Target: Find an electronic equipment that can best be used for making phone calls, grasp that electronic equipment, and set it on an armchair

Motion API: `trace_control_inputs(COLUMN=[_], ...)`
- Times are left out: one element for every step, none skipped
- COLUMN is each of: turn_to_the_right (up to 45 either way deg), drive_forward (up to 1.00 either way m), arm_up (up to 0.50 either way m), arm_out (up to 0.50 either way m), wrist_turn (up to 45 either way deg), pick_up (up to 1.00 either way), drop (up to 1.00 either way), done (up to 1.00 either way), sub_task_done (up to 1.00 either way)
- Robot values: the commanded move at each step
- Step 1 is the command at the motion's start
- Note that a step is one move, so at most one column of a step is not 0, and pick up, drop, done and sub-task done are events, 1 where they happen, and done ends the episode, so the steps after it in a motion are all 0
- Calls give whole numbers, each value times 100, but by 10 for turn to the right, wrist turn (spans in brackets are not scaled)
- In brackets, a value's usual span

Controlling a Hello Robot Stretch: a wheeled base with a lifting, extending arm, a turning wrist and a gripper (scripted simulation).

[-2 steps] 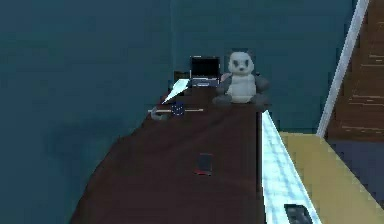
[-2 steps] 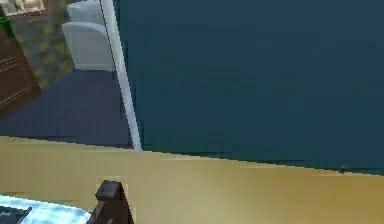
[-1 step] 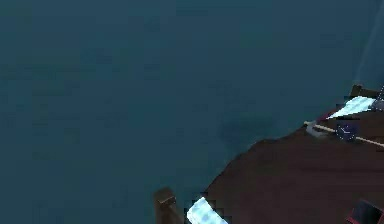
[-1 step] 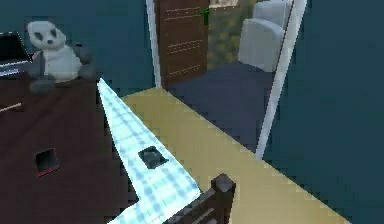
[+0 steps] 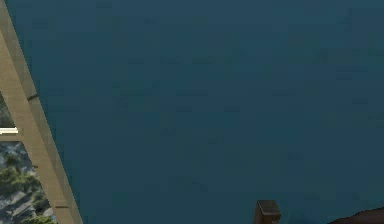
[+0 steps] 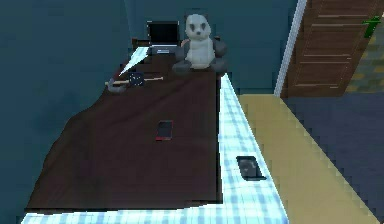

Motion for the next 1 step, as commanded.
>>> trace_control_inputs(turn_to_the_right=[0], drive_forward=[0], arm_up=[50], arm_out=[0], wrist_turn=[0], pick_up=[0], drop=[0], done=[0], sub_task_done=[0])
